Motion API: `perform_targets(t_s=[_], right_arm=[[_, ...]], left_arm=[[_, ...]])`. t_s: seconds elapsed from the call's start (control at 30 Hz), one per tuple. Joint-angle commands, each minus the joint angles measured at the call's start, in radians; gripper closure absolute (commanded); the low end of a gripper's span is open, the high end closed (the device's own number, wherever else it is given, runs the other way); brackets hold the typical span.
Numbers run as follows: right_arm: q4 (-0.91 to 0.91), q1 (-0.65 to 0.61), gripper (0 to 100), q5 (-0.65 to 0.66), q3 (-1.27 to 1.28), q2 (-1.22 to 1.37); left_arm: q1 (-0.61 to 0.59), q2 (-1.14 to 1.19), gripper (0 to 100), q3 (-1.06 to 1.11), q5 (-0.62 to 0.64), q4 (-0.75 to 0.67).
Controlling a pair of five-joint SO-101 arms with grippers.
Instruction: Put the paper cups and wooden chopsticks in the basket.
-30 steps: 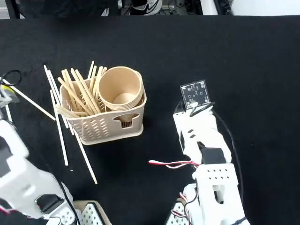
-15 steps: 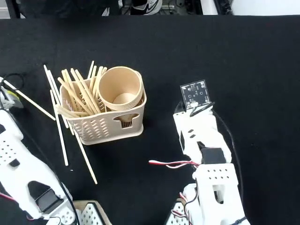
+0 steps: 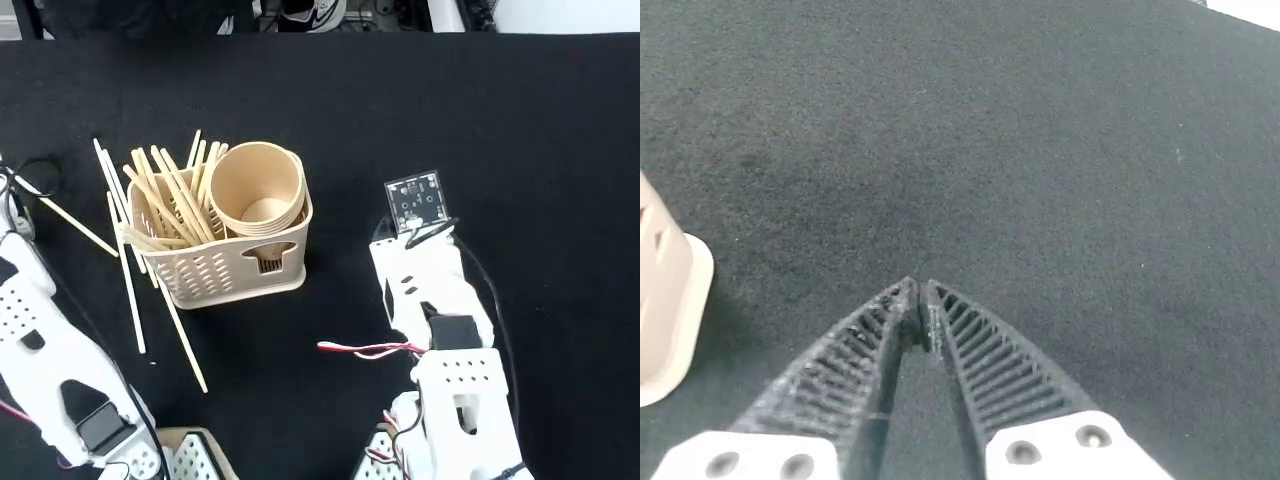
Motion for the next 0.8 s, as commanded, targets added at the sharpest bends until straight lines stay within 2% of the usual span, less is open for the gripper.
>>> perform_targets(t_s=[0.0,0.1,0.23,0.57,0.77], right_arm=[[-0.018,0.009,98.4,0.011,-0.015,-0.010],[-0.018,0.011,98.4,0.011,-0.015,-0.010],[-0.018,0.011,98.4,0.011,-0.015,-0.010],[-0.018,0.011,98.4,0.011,-0.015,-0.010],[-0.018,0.011,98.4,0.011,-0.015,-0.010]], left_arm=[[0.091,-0.083,97,-0.099,0.183,0.172],[0.151,-0.110,97,-0.163,0.269,0.224],[0.168,-0.095,97,-0.249,0.354,0.184],[0.166,0.094,97,-0.263,0.353,0.115],[0.143,0.127,97,-0.263,0.554,0.092]])
